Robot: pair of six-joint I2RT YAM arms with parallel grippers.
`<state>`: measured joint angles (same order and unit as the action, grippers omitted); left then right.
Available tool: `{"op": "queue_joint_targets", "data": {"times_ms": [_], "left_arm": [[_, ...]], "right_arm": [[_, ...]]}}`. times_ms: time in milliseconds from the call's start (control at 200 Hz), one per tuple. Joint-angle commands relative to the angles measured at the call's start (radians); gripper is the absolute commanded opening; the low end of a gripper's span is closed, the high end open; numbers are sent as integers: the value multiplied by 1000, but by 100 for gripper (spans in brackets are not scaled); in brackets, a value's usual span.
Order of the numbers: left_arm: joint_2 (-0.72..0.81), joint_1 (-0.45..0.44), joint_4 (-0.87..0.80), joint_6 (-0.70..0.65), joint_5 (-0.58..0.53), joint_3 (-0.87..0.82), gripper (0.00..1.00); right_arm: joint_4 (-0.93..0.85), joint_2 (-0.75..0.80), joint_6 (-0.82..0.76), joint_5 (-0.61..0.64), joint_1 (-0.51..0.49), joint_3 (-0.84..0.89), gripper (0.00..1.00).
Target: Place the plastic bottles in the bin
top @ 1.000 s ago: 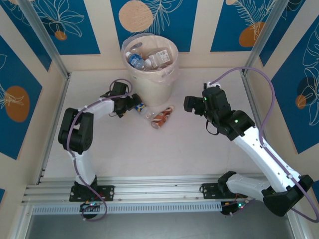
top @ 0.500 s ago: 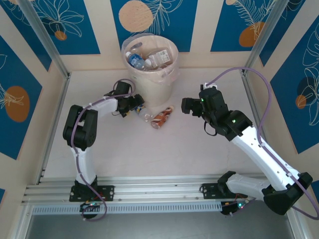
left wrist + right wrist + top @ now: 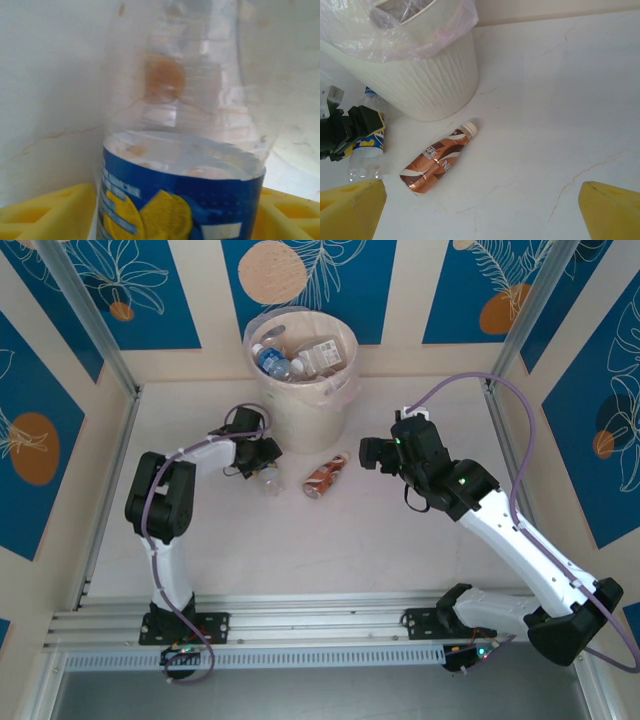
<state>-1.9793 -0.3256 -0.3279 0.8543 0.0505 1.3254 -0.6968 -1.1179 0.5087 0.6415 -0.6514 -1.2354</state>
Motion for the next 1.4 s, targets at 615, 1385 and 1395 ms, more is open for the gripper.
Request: {"op": "queue_joint_targets", "data": {"times_ms": [615,1385,1395], "left_arm": [[253,5,-161,-112,-186,-6,58],[534,-16,-206,-32,-96,264,60],[529,-17,-204,-28,-95,273,60]], "right_arm": [[-6,35,12,73,-14,-15,99],[-8,85,58,93,-16,61,99],[-8,87,59,93,-15,63,99]]}}
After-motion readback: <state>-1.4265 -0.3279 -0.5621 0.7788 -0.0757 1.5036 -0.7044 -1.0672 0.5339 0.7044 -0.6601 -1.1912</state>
